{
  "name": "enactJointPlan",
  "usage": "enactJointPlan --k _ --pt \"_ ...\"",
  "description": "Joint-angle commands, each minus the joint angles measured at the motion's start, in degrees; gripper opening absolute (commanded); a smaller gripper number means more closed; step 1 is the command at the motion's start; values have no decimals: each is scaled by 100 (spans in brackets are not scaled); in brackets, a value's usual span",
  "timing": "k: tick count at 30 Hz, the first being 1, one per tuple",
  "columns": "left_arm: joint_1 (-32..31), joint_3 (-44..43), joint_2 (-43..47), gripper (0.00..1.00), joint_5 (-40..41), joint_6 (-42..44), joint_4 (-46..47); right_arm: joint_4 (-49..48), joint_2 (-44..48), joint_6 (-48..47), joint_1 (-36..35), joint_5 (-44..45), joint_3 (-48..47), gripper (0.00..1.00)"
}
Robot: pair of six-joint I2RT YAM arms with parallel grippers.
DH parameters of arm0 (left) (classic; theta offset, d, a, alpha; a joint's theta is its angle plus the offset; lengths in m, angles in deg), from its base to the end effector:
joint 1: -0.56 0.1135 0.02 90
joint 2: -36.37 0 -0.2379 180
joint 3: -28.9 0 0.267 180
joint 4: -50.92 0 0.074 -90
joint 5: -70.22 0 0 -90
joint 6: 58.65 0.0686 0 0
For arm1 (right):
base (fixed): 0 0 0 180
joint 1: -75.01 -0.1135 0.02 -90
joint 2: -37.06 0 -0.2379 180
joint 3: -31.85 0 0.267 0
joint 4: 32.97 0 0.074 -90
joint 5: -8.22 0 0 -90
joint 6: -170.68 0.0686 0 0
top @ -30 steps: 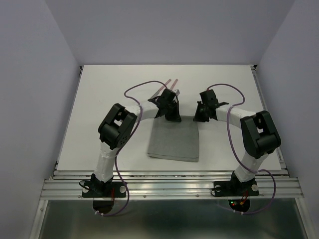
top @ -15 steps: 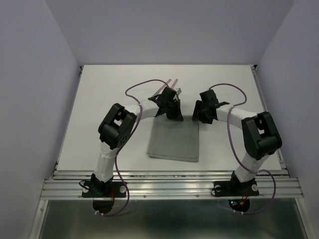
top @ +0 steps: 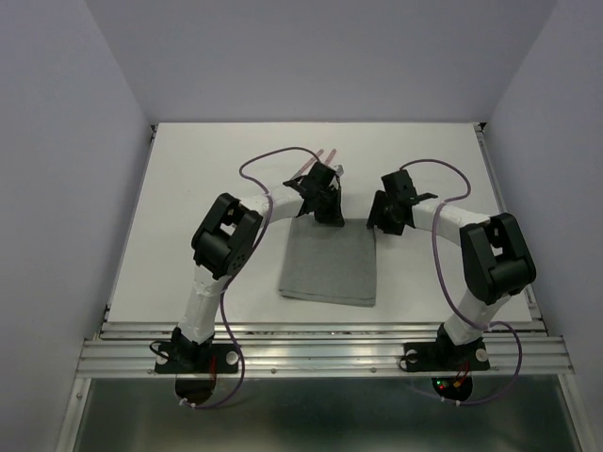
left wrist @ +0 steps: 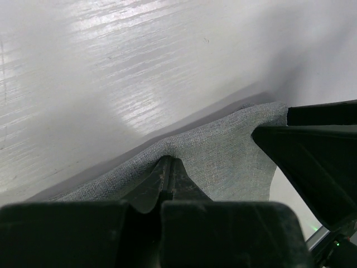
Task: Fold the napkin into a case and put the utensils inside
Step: Pick up the lower triangle-folded napkin from the center of the board.
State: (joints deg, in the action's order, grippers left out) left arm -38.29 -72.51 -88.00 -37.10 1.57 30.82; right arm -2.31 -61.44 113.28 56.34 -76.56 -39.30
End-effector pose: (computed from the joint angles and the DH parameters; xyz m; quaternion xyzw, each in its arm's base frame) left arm 0.3782 -0.3308 0.1105 0.1315 0.8992 -0.3360 0.2473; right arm 0.3504 0.1118 0.1054 0.1289 0.9517 0.0796 0.2671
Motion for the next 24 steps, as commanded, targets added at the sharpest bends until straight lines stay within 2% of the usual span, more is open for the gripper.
enactJointPlan --k 1,10,15,19,20,22,24 --pt "53 62 45 0 133 201 -115 -44 182 45 48 -143 8 58" --pt "88 88 168 0 194 227 -150 -158 -2 36 48 -424 -19 57" --pt "88 53 168 0 142 262 -176 -247 -213 80 48 -618 -36 53" --pt "88 62 116 0 54 271 -159 -247 -407 168 48 -574 -89 41" --pt "97 79 107 0 45 271 -150 -255 -442 176 48 -583 -98 33" --pt "88 106 98 0 27 262 -132 -247 -442 212 48 -557 -115 26" --pt "97 132 98 0 1 280 -124 -273 -390 229 48 -548 -115 14"
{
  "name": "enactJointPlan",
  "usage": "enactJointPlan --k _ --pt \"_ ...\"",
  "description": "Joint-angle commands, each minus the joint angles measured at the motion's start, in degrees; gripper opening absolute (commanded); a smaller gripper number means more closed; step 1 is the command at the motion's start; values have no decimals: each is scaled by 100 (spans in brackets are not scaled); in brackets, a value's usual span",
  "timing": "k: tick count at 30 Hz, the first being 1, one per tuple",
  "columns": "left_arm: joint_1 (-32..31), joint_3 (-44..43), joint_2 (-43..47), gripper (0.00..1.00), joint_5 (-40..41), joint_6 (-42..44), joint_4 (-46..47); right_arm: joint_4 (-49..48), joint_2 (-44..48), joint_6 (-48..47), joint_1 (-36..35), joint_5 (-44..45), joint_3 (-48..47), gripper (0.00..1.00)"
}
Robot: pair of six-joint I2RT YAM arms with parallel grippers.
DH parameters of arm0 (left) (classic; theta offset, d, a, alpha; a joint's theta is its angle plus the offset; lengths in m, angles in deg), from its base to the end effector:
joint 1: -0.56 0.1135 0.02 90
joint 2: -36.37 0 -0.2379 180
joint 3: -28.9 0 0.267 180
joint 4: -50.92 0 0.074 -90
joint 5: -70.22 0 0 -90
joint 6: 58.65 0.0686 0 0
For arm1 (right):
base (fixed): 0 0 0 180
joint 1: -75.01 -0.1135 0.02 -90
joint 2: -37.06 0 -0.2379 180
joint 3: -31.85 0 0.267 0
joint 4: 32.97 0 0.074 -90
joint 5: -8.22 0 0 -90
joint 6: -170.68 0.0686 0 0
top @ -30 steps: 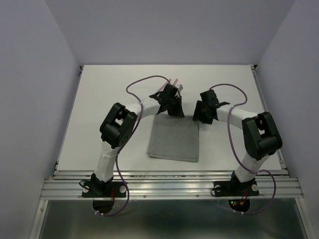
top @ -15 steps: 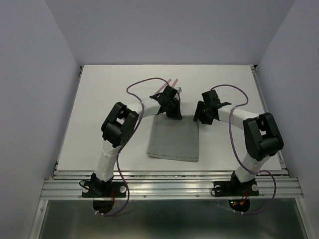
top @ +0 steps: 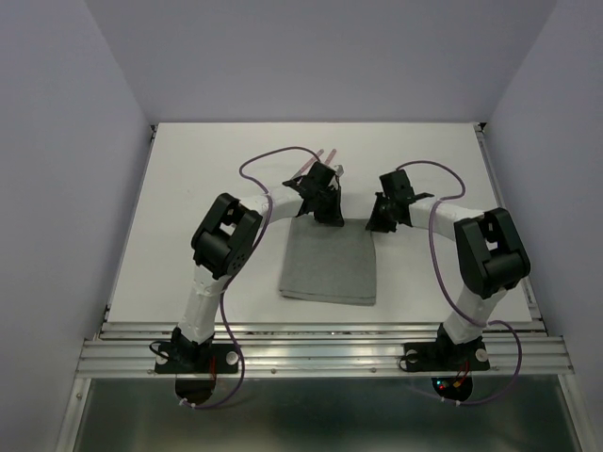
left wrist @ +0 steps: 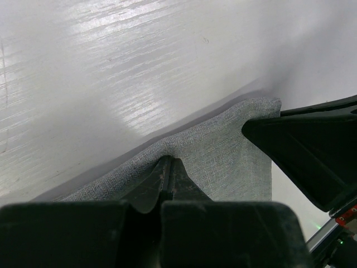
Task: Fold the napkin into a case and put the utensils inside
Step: Pick up the lower triangle-folded napkin from the center of the board.
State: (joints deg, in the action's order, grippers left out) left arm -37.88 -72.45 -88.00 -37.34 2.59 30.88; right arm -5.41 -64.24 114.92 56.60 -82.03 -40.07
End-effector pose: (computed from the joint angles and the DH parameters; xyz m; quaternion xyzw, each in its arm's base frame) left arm 0.3802 -0.3282 0.1103 0.1371 0.8982 -0.3344 0.2504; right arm 0.3577 0.1194 0.0963 0.1314 0.9496 0.1280 0.2541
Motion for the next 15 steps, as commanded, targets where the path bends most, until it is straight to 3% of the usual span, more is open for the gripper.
enactJointPlan --k 1,4,15 --pt "47 126 89 0 25 177 -121 29 -84 65 22 -10 -48 8" --pt "55 178 80 0 7 177 -86 2 48 39 22 -106 -48 1" --pt "126 556 115 0 -169 -42 213 19 690 48 22 -519 -39 1"
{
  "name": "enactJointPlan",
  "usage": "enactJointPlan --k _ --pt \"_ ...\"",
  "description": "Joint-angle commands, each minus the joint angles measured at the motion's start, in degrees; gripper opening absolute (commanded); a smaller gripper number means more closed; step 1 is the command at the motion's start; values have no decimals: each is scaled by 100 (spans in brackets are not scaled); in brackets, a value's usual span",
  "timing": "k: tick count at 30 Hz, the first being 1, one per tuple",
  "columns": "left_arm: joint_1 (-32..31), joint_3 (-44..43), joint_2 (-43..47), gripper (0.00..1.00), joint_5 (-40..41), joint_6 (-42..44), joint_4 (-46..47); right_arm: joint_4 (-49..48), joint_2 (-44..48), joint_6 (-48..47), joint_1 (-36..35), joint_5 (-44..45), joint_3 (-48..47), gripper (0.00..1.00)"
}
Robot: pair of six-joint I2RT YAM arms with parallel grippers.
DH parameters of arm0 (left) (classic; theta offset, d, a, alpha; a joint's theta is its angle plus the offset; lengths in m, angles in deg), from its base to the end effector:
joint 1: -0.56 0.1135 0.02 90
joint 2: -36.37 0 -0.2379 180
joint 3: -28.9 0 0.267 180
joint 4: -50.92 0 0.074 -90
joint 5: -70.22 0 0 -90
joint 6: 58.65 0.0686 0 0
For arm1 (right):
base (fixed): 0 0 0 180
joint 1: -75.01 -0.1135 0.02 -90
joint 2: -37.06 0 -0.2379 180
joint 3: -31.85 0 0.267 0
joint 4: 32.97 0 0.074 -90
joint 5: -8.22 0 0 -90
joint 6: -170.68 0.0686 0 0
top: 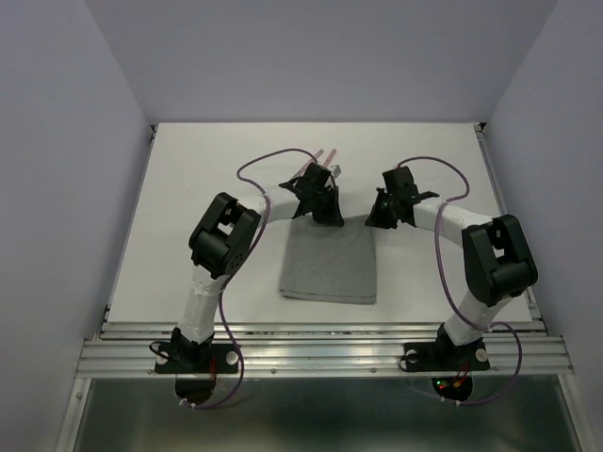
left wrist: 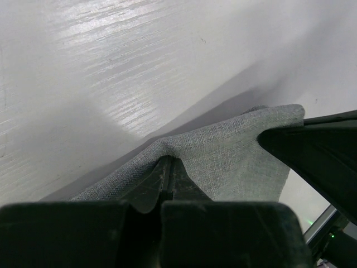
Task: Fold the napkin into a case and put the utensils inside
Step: Pick up the lower triangle-folded napkin from the center of the board, then fold the 2/3-rectangle-folded napkin at the center of the board.
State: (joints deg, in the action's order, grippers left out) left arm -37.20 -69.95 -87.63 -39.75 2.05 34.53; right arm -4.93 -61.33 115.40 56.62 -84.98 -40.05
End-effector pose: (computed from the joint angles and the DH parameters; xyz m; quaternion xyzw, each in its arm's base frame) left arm 0.3797 -0.3237 0.1054 0.1372 0.8904 -0.3551 0.2496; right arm 0.3559 0.1224 0.1137 0.1268 0.9437 0.1599 0.2605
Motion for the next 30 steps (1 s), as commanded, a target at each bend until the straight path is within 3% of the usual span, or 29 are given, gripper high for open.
enactJointPlan --k 1,16,30 --pt "67 325 70 0 72 12 -126 -28 469 0 20 -260 -41 1" --pt "67 386 52 0 107 21 -64 -213 251 518 -428 -796 -462 1" --pt "67 518 210 0 142 38 -47 -64 -523 1572 -815 20 -858 1"
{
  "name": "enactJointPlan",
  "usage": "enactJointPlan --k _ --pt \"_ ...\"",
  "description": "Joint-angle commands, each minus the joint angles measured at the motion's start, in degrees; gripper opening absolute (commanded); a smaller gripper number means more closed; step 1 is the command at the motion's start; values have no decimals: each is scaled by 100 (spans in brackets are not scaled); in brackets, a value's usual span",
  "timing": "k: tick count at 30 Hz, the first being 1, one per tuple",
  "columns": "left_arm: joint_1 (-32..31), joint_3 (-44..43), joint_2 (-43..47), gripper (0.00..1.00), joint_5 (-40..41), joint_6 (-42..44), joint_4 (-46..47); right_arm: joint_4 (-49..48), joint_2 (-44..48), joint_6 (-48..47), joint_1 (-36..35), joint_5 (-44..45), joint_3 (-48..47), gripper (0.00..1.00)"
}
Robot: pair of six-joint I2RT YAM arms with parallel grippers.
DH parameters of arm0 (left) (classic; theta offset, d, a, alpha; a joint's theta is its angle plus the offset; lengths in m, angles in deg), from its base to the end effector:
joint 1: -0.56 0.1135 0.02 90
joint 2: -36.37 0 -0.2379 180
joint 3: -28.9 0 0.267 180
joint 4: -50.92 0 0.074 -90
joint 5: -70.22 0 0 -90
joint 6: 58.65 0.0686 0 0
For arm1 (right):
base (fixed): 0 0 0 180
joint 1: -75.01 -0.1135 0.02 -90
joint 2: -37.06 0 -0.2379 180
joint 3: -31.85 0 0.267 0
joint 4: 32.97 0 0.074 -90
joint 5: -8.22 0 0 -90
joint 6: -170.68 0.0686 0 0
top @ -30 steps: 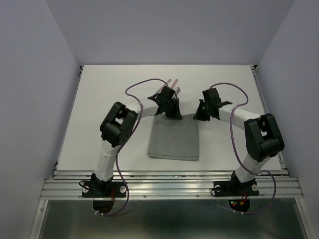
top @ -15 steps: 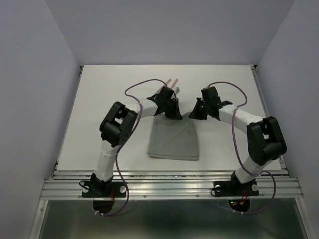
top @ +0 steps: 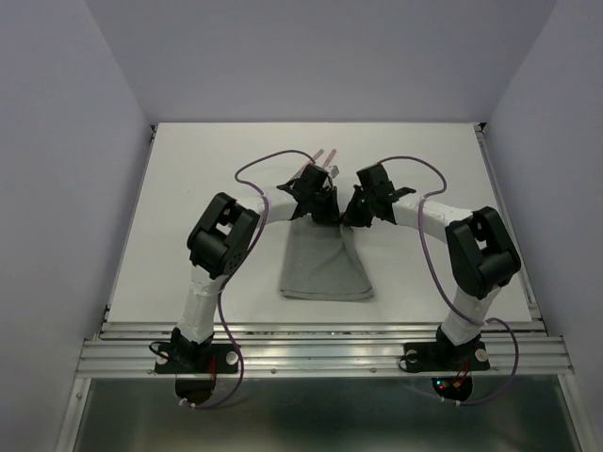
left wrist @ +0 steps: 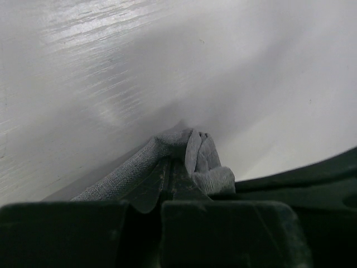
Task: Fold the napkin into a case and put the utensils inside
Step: Fold the 2/3-rectangle-folded napkin at the center of the board.
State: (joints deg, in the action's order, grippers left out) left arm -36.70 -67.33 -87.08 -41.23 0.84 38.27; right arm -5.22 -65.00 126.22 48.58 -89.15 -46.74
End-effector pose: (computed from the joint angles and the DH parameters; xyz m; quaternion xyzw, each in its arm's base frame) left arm 0.3783 -0.3193 0.1015 0.1311 0.8838 -0.3720 0.2516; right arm 0.3575 0.1875 0.1291 0.1352 0.9318 0.2437 0.2325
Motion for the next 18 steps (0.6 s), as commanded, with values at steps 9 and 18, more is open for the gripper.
enactJointPlan --k 9,18 --pt "104 563 1051 0 414 150 -570 571 -516 807 -11 1071 -277 1" --pt "210 1327 1764 0 844 290 -755 756 -692 746 -11 1177 -392 1"
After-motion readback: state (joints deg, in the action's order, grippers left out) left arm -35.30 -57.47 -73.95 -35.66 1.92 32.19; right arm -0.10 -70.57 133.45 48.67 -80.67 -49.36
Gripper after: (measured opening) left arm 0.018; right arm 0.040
